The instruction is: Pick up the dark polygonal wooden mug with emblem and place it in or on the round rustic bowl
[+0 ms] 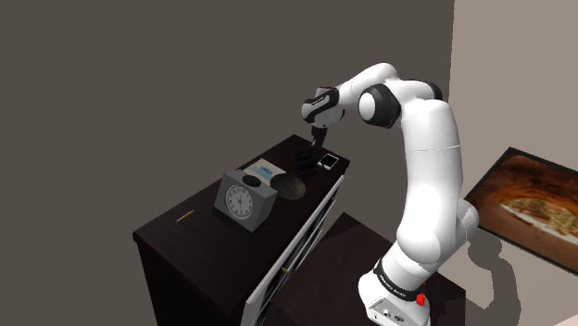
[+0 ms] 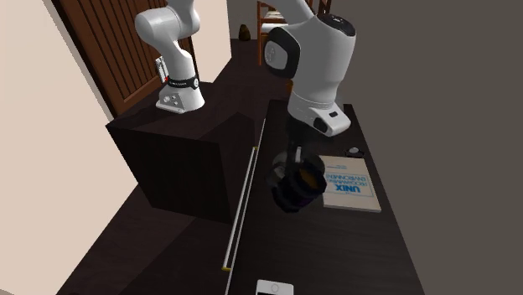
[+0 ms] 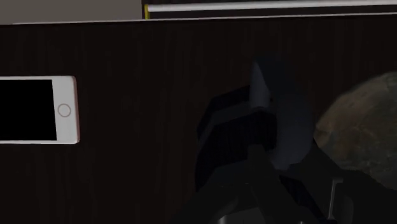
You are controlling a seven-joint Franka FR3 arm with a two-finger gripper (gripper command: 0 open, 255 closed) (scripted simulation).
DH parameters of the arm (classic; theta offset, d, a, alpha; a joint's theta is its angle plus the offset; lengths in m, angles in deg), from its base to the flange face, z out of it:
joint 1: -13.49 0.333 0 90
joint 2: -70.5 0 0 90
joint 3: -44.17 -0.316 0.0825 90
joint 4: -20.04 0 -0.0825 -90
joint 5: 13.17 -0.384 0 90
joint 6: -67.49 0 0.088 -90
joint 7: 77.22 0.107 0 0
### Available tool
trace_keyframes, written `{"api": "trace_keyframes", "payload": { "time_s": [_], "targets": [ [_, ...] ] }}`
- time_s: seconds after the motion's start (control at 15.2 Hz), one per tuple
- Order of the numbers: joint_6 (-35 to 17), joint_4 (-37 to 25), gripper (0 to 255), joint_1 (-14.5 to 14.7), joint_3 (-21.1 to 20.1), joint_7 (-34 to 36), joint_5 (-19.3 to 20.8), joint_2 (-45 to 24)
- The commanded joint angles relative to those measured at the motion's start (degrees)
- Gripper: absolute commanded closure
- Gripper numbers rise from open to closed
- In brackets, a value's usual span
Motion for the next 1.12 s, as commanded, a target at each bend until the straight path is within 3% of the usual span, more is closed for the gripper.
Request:
{"api": "trace_keyframes", "payload": {
  "time_s": [0.0,0.4,1.06],
  "targets": [
    [1.1,-0.3,255,0.2,0.2,0.1,0.2,0.8],
    [3.9,-1.0,255,0.5,0.6,0.2,0.8,3.0],
    [2.3,17.1,255,10.9,0.2,11.6,5.6,19.3]
  ]
}}
